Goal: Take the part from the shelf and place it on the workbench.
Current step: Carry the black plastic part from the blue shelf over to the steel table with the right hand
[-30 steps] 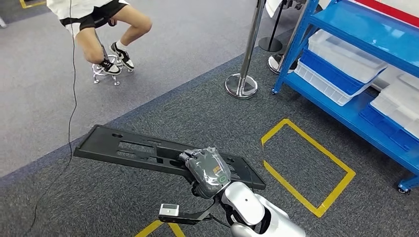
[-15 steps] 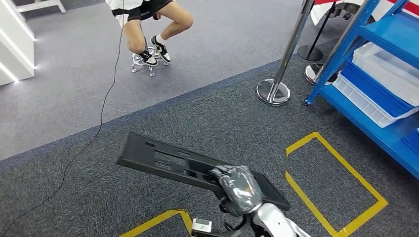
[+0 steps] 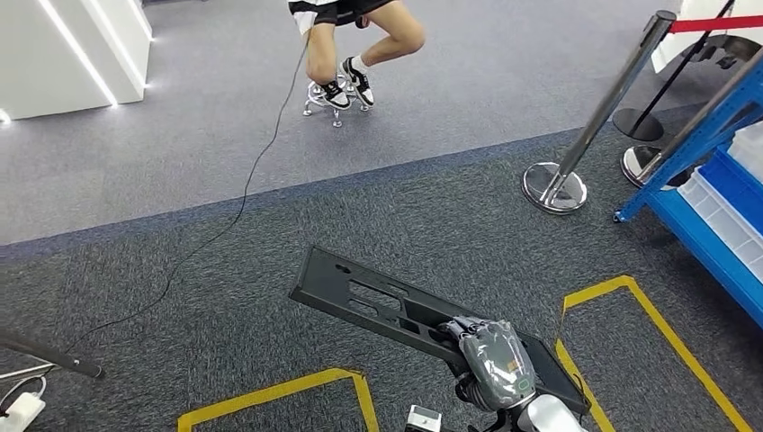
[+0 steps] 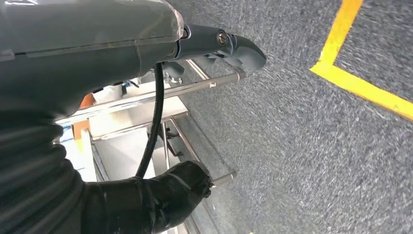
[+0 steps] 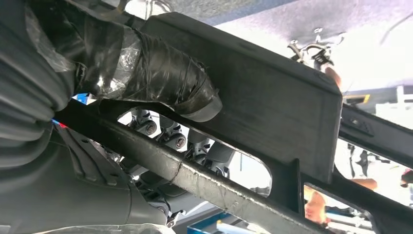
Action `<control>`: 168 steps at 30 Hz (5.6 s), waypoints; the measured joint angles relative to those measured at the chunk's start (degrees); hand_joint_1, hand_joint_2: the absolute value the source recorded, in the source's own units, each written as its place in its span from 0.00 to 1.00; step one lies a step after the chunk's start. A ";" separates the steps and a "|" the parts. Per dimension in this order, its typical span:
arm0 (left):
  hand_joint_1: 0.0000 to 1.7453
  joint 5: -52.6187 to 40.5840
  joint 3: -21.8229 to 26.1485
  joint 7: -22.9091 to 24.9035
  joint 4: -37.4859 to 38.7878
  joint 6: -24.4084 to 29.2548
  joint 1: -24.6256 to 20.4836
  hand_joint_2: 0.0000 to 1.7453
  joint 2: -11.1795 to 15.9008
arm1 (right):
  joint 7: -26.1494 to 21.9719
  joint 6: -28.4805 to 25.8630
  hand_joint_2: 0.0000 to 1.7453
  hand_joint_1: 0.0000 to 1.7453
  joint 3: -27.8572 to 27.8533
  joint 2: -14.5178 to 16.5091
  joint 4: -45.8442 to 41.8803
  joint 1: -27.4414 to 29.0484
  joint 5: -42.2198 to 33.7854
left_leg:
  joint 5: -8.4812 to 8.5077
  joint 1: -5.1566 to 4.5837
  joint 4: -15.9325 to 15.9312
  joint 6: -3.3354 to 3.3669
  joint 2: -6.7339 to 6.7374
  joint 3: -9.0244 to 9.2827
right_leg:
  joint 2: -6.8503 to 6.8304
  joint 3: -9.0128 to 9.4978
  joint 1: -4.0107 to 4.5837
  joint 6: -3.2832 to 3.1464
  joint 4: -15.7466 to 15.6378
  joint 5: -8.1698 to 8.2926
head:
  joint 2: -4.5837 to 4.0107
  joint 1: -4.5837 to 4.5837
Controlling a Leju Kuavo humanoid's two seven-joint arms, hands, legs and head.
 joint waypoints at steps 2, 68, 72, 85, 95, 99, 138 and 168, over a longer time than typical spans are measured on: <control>0.00 0.00 -0.27 0.09 0.00 -0.01 -0.19 1.00 -0.10 | -0.01 -0.14 1.00 1.00 -0.50 -0.47 -0.36 0.72 0.03 | 0.55 0.18 -0.42 0.77 -1.20 -0.06 | 3.80 -1.59 -0.43 0.48 4.05 -2.99 | -0.01 0.03; 0.00 1.17 4.26 0.70 0.02 -3.42 0.08 1.00 5.38 | 14.63 20.95 1.00 1.00 26.04 2.65 15.09 -36.87 16.33 | 2.33 0.12 -0.20 0.39 -5.42 -2.00 | 7.02 -8.61 -0.62 -0.19 14.76 -4.64 | 0.00 -0.48; 0.00 1.48 4.95 0.99 0.02 -2.51 0.23 1.00 5.23 | 16.49 17.03 1.00 1.00 26.15 1.59 12.85 -36.82 18.87 | 2.34 0.15 0.18 0.00 -8.59 -2.18 | 11.09 -3.43 -0.68 -1.03 1.83 2.30 | -0.01 -0.49; 0.00 0.68 5.61 1.56 0.02 -2.81 0.55 1.00 5.10 | 16.11 14.03 1.00 1.00 25.85 -0.09 7.95 -38.92 19.34 | -0.83 0.66 9.33 -2.71 -0.70 -6.26 | 1.89 -1.77 -0.60 -2.23 -0.83 2.51 | 0.00 -0.88; 0.00 0.66 5.68 1.23 0.02 -2.81 0.42 1.00 5.21 | 14.56 14.03 1.00 1.00 25.73 -0.77 7.78 -41.23 19.34 | 2.26 0.33 -0.61 0.26 -2.18 -1.41 | 5.25 -4.77 -0.69 0.16 8.12 -3.62 | -0.01 -0.67; 0.00 0.66 5.70 1.22 0.02 -2.80 0.31 1.00 5.21 | 14.51 14.03 1.00 1.00 25.72 -1.16 7.90 -40.98 19.34 | 2.33 0.24 -0.36 0.40 -5.48 -1.50 | 7.05 -8.77 -0.72 0.10 14.81 -4.02 | -0.02 -0.66; 0.00 0.42 5.76 -0.45 0.07 -5.81 0.40 1.00 5.37 | 10.80 15.83 1.00 1.00 24.38 -1.82 9.18 -43.77 16.52 | 0.10 -0.21 1.18 -1.03 -3.32 -1.22 | 7.09 -4.43 -0.59 -1.22 0.52 3.97 | -0.01 -0.88; 0.00 0.25 5.77 -0.56 0.07 -5.04 0.32 1.00 5.20 | 13.74 17.63 1.00 1.00 17.78 -7.14 8.66 -46.50 15.57 | -0.23 -0.29 0.54 -0.66 -2.41 -0.17 | 7.01 -4.62 -0.46 -0.79 0.26 4.35 | -0.01 -0.89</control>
